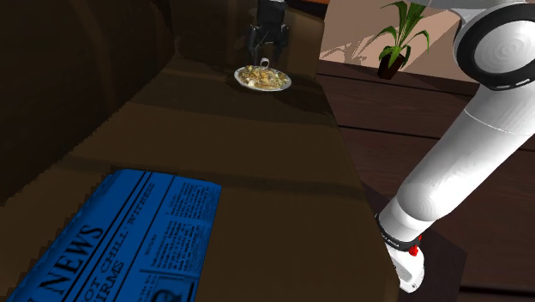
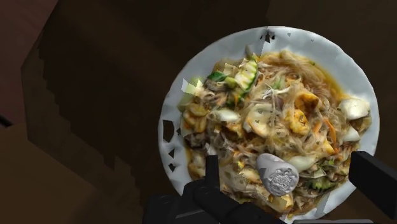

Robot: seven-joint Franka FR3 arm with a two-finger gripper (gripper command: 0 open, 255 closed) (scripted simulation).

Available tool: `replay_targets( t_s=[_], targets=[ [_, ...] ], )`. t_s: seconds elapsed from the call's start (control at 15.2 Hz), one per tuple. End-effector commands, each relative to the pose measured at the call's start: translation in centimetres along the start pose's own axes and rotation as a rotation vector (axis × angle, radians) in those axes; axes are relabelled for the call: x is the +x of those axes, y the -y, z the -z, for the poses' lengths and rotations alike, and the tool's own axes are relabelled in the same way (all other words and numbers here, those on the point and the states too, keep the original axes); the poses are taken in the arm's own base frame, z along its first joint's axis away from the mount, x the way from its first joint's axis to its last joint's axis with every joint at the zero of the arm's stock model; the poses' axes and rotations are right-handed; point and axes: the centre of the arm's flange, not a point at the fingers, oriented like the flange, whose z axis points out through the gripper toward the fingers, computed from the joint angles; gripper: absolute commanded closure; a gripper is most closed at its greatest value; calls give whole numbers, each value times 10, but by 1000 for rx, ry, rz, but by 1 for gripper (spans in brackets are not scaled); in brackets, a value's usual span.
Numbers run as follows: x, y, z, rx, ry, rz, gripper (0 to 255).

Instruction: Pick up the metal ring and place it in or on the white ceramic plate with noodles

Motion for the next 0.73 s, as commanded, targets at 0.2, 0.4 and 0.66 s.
replay_targets(
  t_s=[0.2, 0.4, 0.66],
  targets=[
    [-1, -1, 44, 0, 0, 0, 0],
    [-1, -1, 44, 0, 0, 0, 0],
    [-1, -1, 44, 0, 0, 0, 0]
  ],
)
